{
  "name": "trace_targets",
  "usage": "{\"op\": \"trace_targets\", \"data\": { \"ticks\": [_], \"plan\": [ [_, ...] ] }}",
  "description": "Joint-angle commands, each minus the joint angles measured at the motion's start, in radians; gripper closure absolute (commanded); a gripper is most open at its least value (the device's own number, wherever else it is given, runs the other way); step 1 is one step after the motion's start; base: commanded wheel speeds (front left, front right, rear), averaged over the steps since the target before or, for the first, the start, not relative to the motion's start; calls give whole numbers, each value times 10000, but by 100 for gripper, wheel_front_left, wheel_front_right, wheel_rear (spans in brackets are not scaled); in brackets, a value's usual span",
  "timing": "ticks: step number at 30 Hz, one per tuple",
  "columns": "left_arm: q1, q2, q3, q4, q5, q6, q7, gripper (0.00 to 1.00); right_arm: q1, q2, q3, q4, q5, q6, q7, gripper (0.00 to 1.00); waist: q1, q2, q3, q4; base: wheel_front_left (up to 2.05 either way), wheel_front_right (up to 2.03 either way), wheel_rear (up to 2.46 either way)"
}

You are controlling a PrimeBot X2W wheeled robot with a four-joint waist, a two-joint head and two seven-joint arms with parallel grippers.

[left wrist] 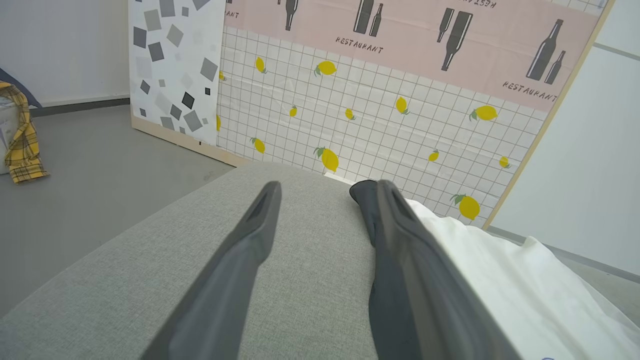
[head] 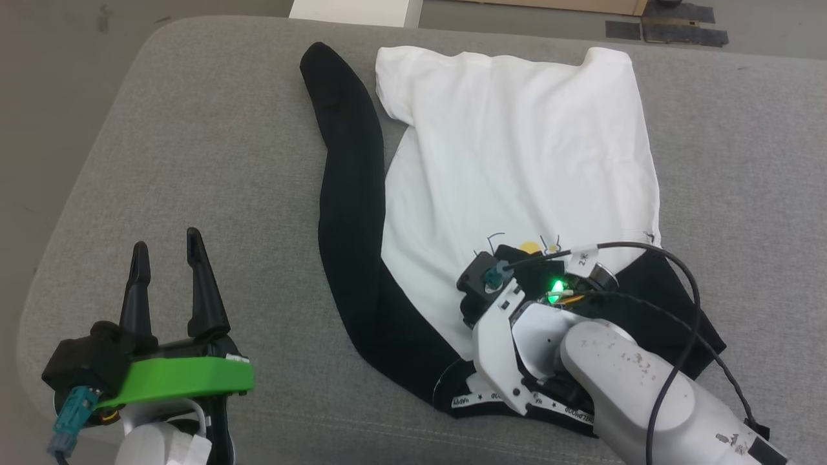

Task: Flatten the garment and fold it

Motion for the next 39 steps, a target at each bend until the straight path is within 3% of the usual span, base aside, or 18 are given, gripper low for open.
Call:
{"op": "trace_targets", "data": {
  "ticks": [1, 6, 12, 15, 19, 24, 28, 34, 39],
  "plan": [
    [-30, -22, 19, 21, -64, 42, -36, 0, -228, 8, 29, 155, 248, 35, -114, 0, 1, 0, 2, -18, 0, 0, 0],
    [37, -22, 60, 34, -58, 56, -36, 0, -468, -111, 27, 268, 896, 35, -219, 0, 1, 0, -46, -192, 0, 0, 0],
    [81, -22, 148, 54, -16, 32, -36, 0, -271, -670, -936, -833, 2125, 35, -38, 0, 1, 0, -284, -490, 0, 0, 0],
    [159, -22, 212, 68, 18, 25, -36, 0, 204, -1008, -2145, -1658, 2612, 35, -244, 0, 1, 0, -447, -646, 0, 0, 0],
    [254, -22, 274, 54, 18, 23, -36, 0, 1059, -1164, -4494, -2632, 2826, 35, -718, 0, 1, 0, -563, -818, 0, 0, 0],
    [277, -22, 284, 73, -3, -4, -36, 0, 2032, -755, -7894, -3451, 2095, 35, -1401, 0, 1, 0, -542, -983, 0, 0, 0],
    [270, -22, 264, 145, -72, 4, -36, 0, 2632, 24, -10023, -3992, 1091, 35, -1565, 0, 1, 0, -432, -1149, 0, 0, 0],
    [-454, 27, 150, 822, -811, -95, 169, 0, 2836, 814, -11314, -4605, 436, 35, -1287, 0, 1, 0, 87, -1249, 0, 0, 0],
    [-2426, 610, 58, 1912, -1233, -390, 1509, 0, 2544, 1013, -11680, -5002, 243, 35, -1126, 0, 1, 0, 887, -1290, 0, 0, 0]
  ]
}}
